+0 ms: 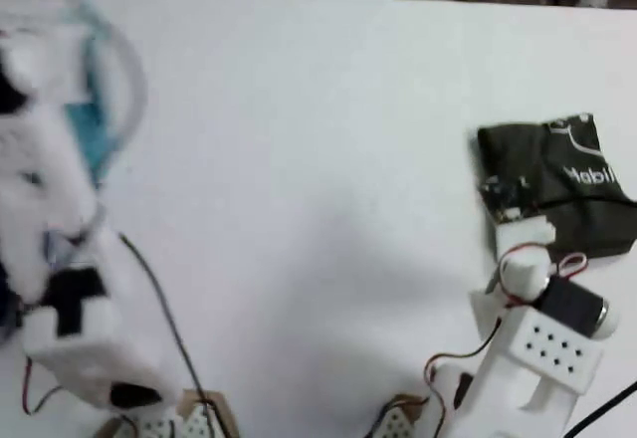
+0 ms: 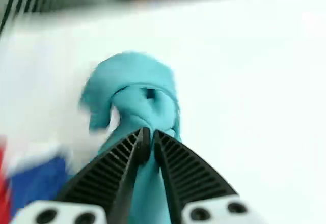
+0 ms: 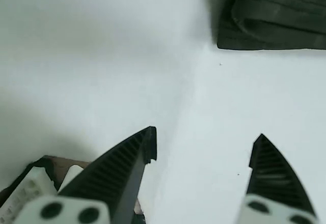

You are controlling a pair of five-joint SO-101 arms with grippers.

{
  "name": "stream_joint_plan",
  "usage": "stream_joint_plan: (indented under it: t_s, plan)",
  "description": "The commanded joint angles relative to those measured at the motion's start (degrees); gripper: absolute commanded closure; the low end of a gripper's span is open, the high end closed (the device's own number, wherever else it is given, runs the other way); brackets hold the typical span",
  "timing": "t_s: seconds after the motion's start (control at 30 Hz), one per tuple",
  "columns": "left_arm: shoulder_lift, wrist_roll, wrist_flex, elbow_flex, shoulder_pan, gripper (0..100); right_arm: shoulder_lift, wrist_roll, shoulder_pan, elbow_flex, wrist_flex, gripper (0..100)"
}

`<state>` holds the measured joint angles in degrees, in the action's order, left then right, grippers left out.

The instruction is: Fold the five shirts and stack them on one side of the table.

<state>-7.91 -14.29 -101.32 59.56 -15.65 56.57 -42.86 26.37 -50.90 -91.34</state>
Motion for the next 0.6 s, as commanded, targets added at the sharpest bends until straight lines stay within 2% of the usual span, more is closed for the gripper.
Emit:
stream_joint_plan:
  t_s: [0.0,0.1,0.2,0.27,0.43,0.57]
  plan:
    - [7.2,0.6,-0.9,2.2,15.6,98,2.5,-0.4,3.6,-0.5,1.0,70.0]
    - [7.5,0.8,-0.9,2.2,21.3,98,3.4,-0.4,5.1,-1.2,0.9,70.0]
    - [7.3,0.8,-1.0,0.8,23.3,97,3.6,-0.4,5.1,-1.8,0.9,70.0]
    - [7.6,0.8,-1.0,-4.0,24.0,95,3.6,-0.4,5.1,-1.8,0.9,70.0]
    - [7.5,0.8,-0.8,-20.0,24.2,76,3.6,-0.4,5.1,-1.8,0.9,70.0]
    - [7.6,0.4,-0.5,-31.0,24.4,75,3.6,-0.4,5.0,-1.6,0.9,70.0]
